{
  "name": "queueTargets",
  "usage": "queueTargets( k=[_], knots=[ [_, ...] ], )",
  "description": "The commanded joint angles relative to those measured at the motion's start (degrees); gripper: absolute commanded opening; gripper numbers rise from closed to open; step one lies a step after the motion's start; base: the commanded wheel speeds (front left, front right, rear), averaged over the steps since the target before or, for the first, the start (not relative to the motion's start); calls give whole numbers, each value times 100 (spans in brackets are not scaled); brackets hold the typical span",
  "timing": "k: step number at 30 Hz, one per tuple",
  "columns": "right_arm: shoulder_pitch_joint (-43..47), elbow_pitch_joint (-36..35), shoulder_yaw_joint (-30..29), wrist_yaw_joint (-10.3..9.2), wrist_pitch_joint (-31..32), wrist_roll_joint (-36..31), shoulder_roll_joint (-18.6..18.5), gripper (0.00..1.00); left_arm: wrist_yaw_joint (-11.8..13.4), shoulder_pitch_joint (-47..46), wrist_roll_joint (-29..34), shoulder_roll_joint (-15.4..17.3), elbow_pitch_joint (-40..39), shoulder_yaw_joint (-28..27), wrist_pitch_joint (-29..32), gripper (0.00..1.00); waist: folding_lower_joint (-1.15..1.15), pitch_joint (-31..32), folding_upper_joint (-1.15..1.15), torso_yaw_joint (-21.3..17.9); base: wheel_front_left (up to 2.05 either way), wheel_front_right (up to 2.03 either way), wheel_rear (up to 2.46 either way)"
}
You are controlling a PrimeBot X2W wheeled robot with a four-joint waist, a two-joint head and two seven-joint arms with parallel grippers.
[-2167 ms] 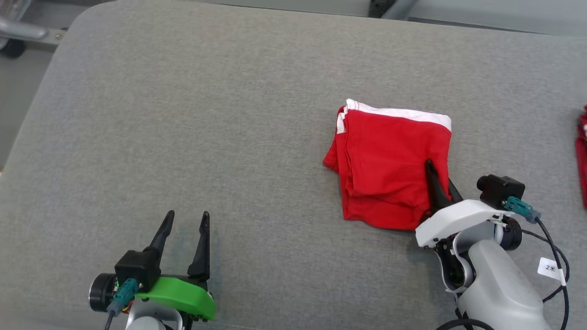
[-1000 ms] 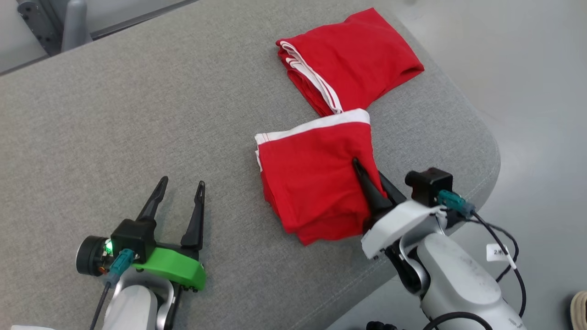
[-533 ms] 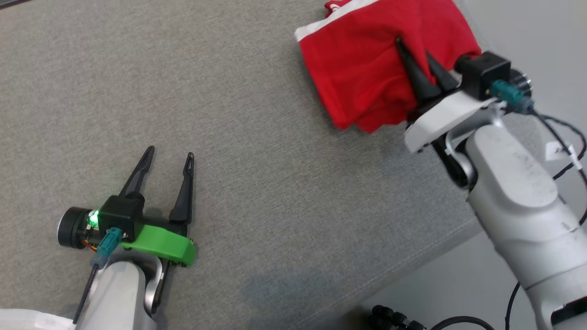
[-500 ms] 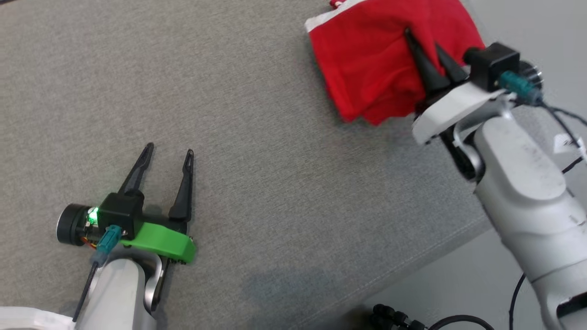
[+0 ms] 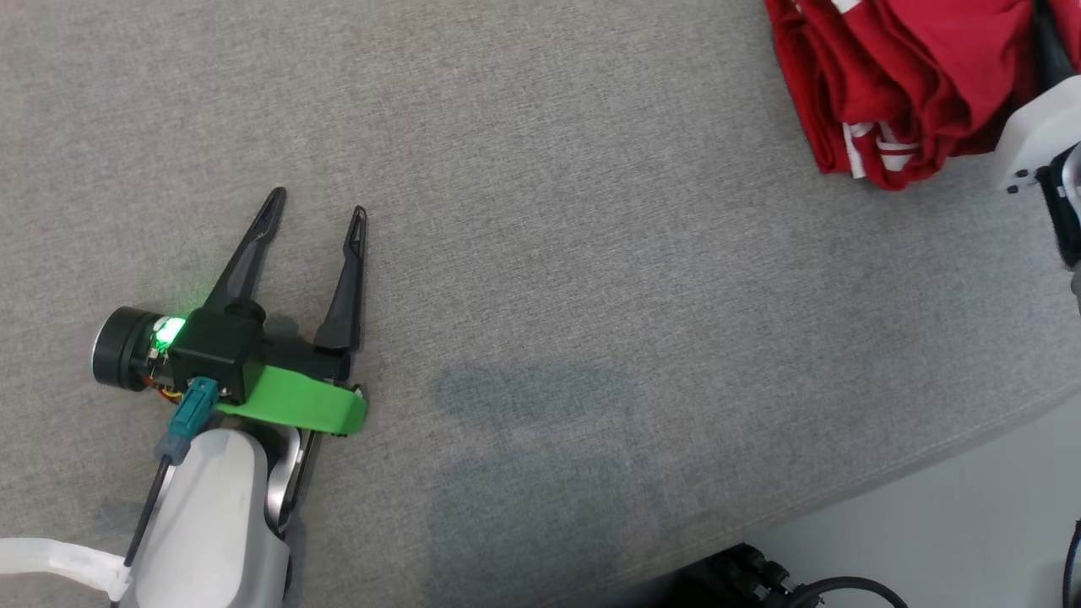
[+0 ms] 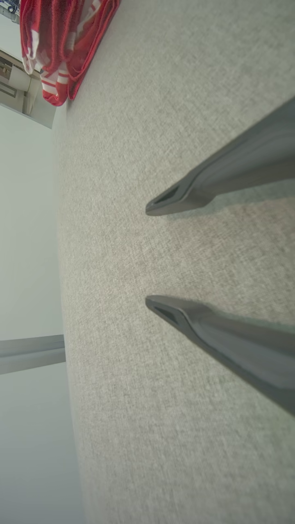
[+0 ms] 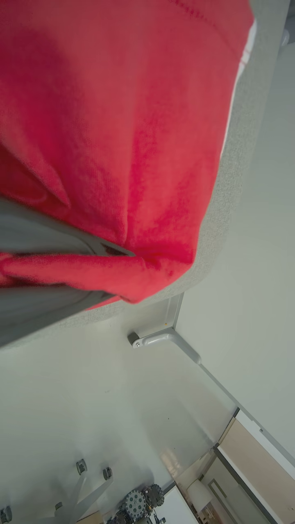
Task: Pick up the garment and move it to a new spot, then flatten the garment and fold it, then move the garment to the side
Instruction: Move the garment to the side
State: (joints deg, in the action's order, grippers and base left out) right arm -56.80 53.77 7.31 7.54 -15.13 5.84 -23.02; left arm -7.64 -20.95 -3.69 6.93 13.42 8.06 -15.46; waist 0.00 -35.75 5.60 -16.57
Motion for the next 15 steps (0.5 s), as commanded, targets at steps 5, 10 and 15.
queueTargets(
  k=[5, 10, 15],
  knots=[
    [-56, 215, -891, -13, 0, -739, -164, 100, 26, 194, 74, 232, 308, -203, 84, 100, 0, -171, -1, 228, 0, 0, 0],
    [246, -414, -2284, -12, 0, -1506, 219, 100, 27, 224, 90, 163, 321, -267, 84, 100, 0, -32, -1, 268, 0, 0, 0],
    [661, -1772, -2214, -12, 1, -1570, 1008, 100, 23, 337, 45, -31, 319, -293, 58, 100, 0, 357, -1, 263, 0, 0, 0]
  ],
)
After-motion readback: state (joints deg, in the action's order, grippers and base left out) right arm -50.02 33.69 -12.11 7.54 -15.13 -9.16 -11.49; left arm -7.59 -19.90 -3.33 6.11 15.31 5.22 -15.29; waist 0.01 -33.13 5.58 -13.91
